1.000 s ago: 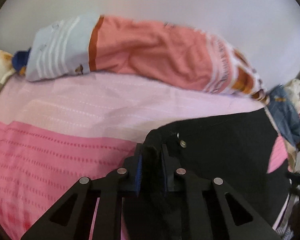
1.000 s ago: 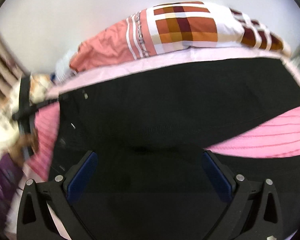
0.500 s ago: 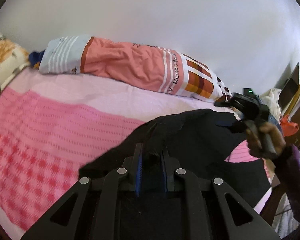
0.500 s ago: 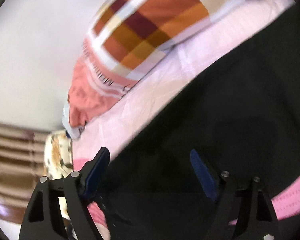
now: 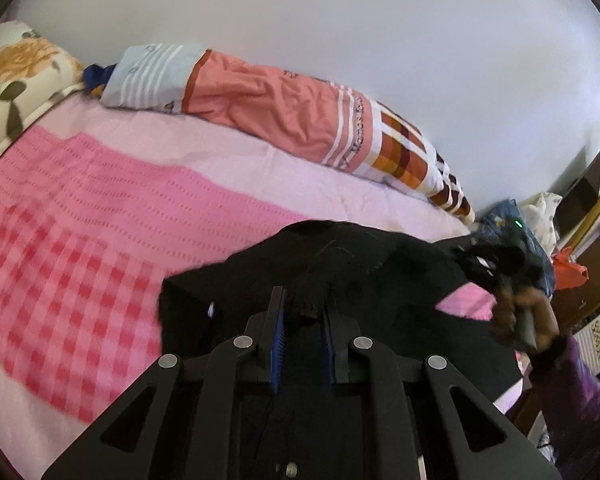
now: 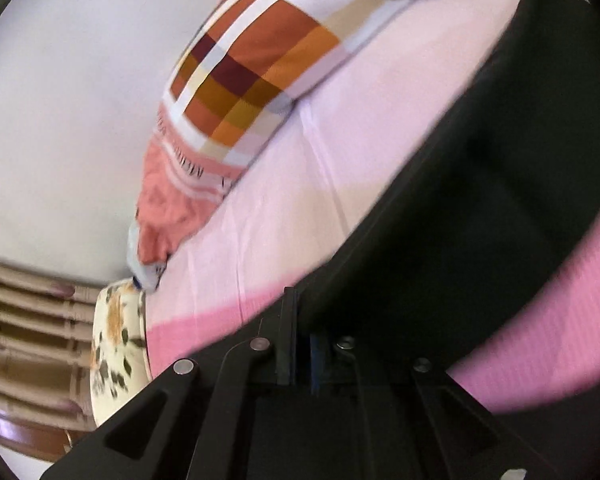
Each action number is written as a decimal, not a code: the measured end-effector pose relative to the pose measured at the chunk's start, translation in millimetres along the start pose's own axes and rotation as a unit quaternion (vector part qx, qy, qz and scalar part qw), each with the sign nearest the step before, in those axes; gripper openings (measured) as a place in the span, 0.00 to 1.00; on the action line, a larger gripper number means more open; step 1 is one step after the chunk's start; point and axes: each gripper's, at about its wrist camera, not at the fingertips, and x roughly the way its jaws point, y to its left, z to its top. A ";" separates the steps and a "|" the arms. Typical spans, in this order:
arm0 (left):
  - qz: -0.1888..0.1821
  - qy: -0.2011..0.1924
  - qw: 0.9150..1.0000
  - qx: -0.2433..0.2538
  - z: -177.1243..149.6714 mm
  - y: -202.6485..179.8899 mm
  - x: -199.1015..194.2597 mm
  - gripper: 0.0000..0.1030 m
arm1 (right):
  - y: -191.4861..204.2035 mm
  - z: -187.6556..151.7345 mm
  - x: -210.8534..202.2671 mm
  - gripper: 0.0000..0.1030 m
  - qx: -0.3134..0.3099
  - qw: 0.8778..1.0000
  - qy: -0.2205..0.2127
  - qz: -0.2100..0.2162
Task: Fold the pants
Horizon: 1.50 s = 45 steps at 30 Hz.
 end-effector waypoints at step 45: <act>0.011 0.105 0.973 0.204 -121.4 -186.7 101.9 0.75 | -224.4 -25.0 -144.3 0.47 0.206 0.926 -0.216 0.231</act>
